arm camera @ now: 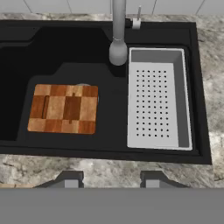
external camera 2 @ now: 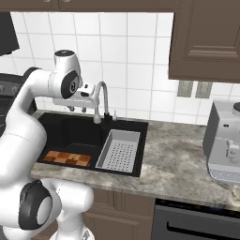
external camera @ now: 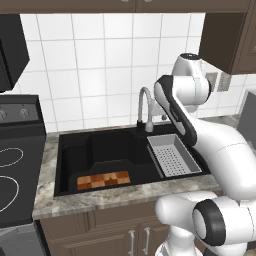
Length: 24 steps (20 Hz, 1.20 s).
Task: Turn on the sink faucet with hot water and rinse the cutting board for ten seconds, then turn off the faucet. Push the cutting board to reach the water if necessary.
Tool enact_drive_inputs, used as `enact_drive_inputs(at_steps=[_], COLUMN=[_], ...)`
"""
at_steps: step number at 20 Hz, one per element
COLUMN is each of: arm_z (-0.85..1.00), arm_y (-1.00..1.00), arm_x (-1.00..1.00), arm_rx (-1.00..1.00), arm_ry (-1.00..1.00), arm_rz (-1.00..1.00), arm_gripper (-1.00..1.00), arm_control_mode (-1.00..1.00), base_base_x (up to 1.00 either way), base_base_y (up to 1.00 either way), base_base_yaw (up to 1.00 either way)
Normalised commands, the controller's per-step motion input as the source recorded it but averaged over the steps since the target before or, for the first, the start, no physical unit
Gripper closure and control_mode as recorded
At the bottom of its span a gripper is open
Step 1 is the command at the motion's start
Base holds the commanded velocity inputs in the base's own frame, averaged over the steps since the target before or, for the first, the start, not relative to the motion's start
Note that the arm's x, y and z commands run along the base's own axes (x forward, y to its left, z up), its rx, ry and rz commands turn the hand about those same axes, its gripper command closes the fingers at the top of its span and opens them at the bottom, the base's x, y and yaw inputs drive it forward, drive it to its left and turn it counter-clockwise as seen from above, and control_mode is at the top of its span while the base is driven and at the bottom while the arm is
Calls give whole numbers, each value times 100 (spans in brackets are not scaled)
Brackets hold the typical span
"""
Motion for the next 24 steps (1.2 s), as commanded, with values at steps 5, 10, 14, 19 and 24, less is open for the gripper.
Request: enact_drive_inputs(at_steps=[5, 10, 14, 19, 24], arm_z=[0, 0, 0, 0, -4], arm_y=[0, 0, 0, 0, 0], arm_x=[21, 49, 46, 43, 35], arm_rx=[0, 0, 0, 0, 0], arm_ry=[0, 2, 0, 0, 0], arm_rz=[0, 0, 0, 0, 0], arm_gripper=[-100, -100, -100, -100, -100], arm_control_mode=[-100, -100, -100, -100, -100], base_base_x=[0, 0, 0, 0, 0], base_base_y=[0, 0, 0, 0, 0], base_base_yaw=[0, 0, 0, 0, 0])
